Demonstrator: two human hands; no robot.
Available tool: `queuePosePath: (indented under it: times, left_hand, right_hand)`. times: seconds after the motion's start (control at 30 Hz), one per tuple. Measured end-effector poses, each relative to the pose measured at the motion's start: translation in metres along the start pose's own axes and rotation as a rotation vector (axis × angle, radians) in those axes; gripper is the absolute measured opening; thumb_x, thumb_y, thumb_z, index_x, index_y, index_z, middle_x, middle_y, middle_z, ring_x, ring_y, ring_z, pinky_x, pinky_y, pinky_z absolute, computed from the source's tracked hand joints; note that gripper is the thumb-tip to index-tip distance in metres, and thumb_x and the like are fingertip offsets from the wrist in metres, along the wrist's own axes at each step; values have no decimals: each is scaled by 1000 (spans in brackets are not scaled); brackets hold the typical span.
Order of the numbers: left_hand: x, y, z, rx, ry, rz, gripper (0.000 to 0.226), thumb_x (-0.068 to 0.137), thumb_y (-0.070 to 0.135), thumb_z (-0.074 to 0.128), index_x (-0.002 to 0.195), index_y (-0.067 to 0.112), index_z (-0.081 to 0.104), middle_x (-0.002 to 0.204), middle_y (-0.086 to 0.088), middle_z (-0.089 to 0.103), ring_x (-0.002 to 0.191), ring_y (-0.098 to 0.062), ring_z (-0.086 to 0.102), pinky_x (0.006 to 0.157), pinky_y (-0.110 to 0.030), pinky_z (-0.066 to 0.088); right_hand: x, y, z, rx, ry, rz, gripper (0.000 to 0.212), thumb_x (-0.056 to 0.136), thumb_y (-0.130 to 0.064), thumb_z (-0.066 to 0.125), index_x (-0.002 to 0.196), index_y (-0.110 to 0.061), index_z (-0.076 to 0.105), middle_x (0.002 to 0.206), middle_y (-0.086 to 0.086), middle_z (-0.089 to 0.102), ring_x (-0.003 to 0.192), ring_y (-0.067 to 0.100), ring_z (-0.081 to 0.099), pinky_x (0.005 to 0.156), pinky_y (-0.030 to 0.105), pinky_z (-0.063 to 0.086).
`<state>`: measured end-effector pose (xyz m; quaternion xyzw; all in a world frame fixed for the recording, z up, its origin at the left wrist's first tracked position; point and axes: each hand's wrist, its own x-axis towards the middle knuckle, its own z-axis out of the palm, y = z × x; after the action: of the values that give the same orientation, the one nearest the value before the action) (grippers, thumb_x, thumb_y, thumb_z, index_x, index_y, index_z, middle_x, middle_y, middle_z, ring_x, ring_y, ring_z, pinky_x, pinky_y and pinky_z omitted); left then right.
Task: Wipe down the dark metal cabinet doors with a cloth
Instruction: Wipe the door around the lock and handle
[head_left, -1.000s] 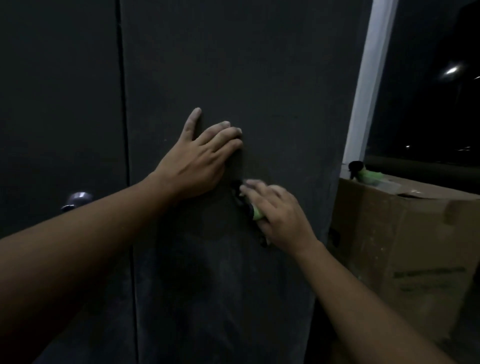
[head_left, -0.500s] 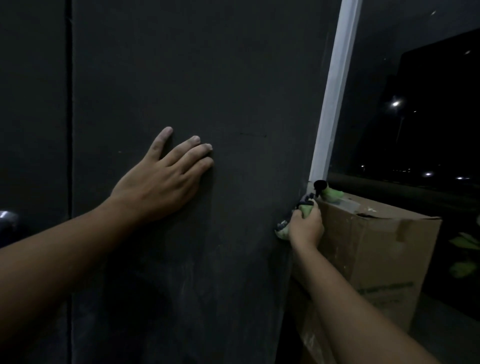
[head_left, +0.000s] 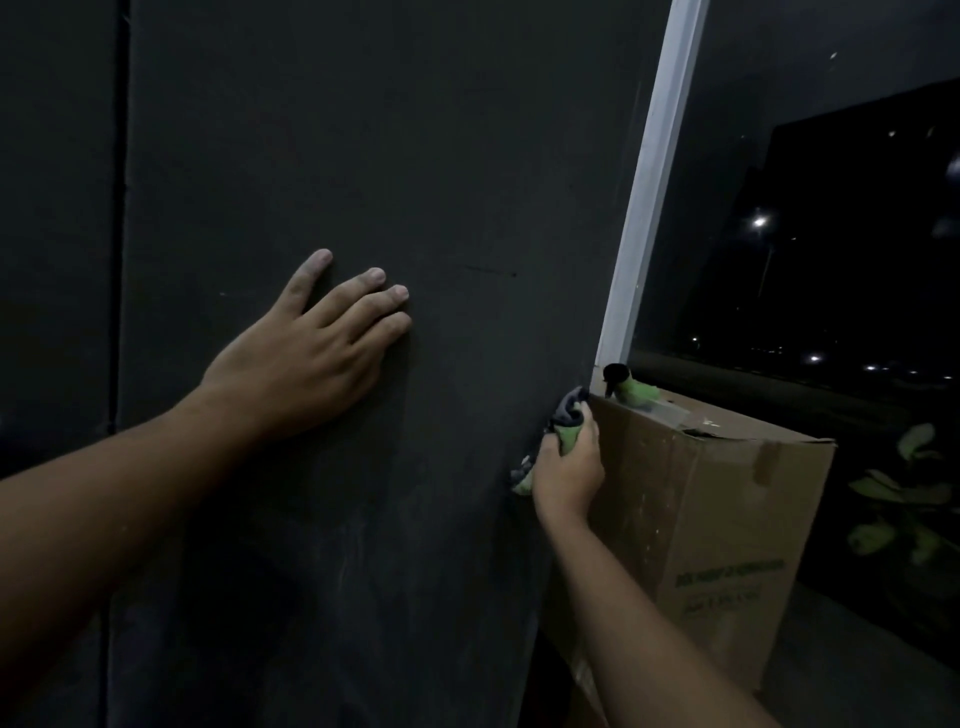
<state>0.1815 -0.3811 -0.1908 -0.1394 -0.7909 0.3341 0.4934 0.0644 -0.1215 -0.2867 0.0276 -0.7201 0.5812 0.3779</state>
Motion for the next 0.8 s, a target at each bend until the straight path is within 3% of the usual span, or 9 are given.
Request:
queuePosePath:
  times: [0.1, 0.33, 0.47, 0.57, 0.67, 0.8]
  left_hand:
    - [0, 0, 0, -11, 2, -3, 57, 100, 33, 22, 143, 3, 47, 151, -22, 41, 141, -42, 36, 117, -66, 11]
    - [0, 2, 0, -11, 9, -15, 57, 101, 33, 22, 143, 4, 47, 151, -21, 41, 141, -41, 36, 117, -65, 11]
    - [0, 2, 0, -3, 3, -16, 57, 101, 34, 22, 143, 5, 47, 152, -20, 41, 142, -40, 35, 118, -64, 10]
    - [0, 1, 0, 15, -10, -10, 57, 101, 35, 21, 144, 6, 46, 153, -19, 40, 143, -40, 34, 118, -64, 10]
    - [0, 1, -1, 14, -15, -16, 57, 101, 35, 22, 144, 6, 45, 153, -19, 39, 143, -39, 32, 118, -63, 10]
    - [0, 1, -2, 0, -25, -18, 57, 101, 36, 21, 144, 7, 44, 154, -18, 37, 145, -38, 30, 119, -63, 8]
  right_hand:
    - [17, -14, -9, 15, -44, 71, 55, 95, -6, 53, 147, -20, 46, 143, 2, 54, 130, 23, 51, 110, 37, 42]
    - [45, -49, -7, -8, -57, -110, 61, 95, -3, 52, 152, -20, 37, 157, 1, 38, 144, 20, 35, 119, 35, 30]
    - [2, -16, -2, -97, -18, -221, 68, 91, -1, 59, 150, -28, 39, 149, -2, 43, 129, 18, 46, 105, 31, 46]
    - [-50, 7, 13, -139, -79, -409, 74, 85, 5, 62, 149, -25, 41, 150, -4, 43, 132, 14, 41, 106, 27, 40]
    - [-92, 25, 26, -186, -251, -681, 82, 72, 8, 63, 147, -21, 44, 151, -1, 45, 128, 21, 46, 112, 23, 30]
    - [-88, 27, 12, -267, -437, -1028, 62, 80, -5, 54, 141, -14, 53, 148, 0, 48, 119, 19, 46, 101, 31, 44]
